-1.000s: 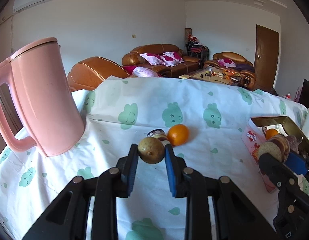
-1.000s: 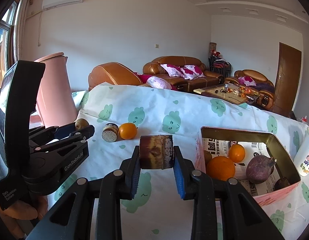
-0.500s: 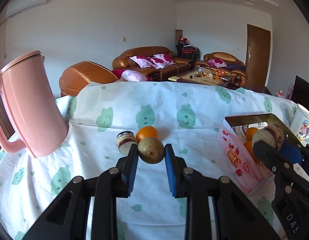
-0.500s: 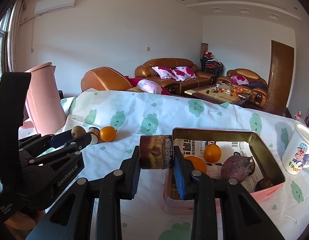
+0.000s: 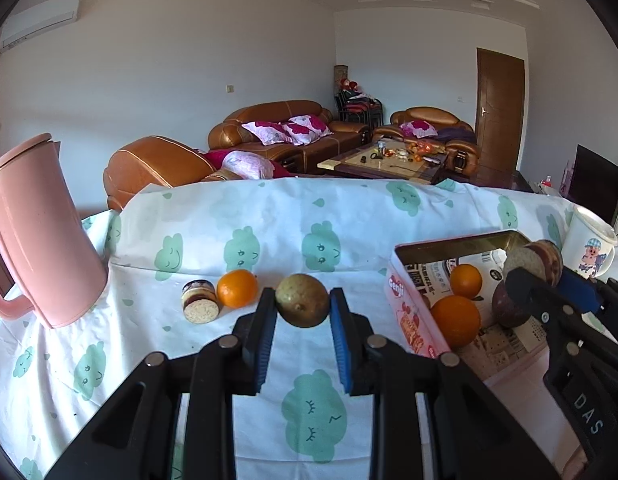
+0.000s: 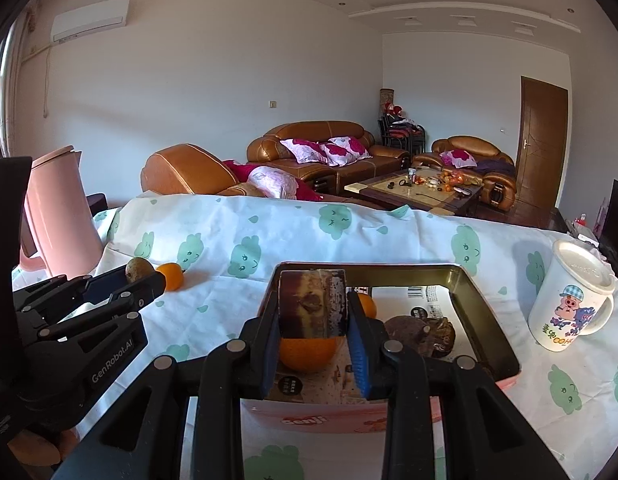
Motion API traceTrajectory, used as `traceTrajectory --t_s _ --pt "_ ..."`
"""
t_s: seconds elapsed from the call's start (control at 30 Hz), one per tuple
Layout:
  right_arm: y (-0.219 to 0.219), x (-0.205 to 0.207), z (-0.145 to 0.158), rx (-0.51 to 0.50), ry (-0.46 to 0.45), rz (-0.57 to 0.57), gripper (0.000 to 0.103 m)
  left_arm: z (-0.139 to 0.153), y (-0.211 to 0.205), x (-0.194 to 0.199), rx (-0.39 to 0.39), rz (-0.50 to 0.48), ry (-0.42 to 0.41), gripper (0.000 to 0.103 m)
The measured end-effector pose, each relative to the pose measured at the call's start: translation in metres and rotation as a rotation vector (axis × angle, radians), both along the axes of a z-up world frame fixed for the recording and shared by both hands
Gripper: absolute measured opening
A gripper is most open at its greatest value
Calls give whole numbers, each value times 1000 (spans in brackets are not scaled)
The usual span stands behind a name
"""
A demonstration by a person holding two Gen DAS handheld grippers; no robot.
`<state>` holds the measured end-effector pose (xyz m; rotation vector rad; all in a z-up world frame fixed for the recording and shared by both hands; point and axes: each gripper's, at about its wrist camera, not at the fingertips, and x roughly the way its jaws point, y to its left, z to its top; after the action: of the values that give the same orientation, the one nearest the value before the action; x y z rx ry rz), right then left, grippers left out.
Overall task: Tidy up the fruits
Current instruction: 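Carry the cake roll and small fruit over the tin box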
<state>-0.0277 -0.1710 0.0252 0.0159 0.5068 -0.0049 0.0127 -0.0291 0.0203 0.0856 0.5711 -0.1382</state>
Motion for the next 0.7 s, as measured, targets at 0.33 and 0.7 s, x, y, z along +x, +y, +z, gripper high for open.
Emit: traceTrajectory --t_s 0.33,0.7 --pt "-37 -2 5 -4 -14 -57 32 7 -37 -2 7 -56 -22 28" --pt "-82 -3 10 -14 -30 -152 32 9 -84 3 -3 -131 -20 29"
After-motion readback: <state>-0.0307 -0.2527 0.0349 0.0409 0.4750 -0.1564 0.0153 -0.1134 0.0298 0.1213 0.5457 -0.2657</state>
